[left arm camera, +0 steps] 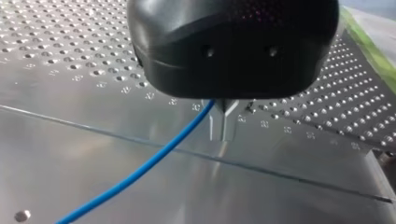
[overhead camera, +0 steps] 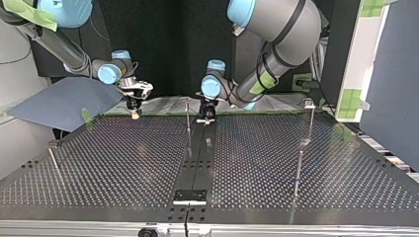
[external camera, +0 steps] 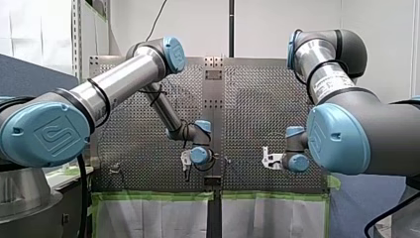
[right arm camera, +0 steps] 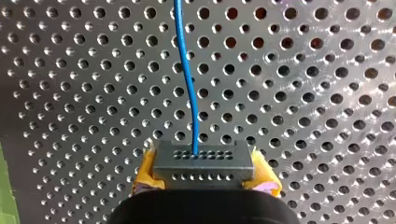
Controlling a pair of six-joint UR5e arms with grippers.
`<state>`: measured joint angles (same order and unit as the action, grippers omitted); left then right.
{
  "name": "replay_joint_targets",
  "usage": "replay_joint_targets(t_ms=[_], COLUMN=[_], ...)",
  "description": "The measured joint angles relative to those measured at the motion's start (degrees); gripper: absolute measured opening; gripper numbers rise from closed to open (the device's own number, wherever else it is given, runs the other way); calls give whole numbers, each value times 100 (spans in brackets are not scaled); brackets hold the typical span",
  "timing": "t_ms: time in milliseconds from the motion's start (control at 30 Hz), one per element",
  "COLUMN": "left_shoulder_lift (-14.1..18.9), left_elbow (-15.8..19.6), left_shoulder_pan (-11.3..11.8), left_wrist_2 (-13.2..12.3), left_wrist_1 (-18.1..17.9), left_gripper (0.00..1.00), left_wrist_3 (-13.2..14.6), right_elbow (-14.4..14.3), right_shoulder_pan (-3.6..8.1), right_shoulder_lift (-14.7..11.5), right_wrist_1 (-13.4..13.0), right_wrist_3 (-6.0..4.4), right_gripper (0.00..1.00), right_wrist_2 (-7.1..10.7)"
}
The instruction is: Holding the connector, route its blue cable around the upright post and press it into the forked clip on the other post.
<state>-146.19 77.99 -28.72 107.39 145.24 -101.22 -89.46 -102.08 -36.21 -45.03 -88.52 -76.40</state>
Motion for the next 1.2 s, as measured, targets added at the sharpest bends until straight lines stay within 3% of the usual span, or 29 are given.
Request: replay_joint_targets(t_ms=[733, 1200], left_shoulder_lift=[0, -1], left_elbow=[-36, -46], left_shoulder_pan=[48, 119], left_wrist_2=[-46, -95], left_wrist_1=[40, 83], left_gripper=[0, 0], left_wrist_3=[-2, 2], right_elbow=[172, 313], right_shoulder_pan=[76, 87], right_shoulder_lift=[10, 17], right_wrist_1=[-13, -18], right_wrist_3=[-16, -44], right_gripper=[0, 0], right_wrist_2=[-123, -293])
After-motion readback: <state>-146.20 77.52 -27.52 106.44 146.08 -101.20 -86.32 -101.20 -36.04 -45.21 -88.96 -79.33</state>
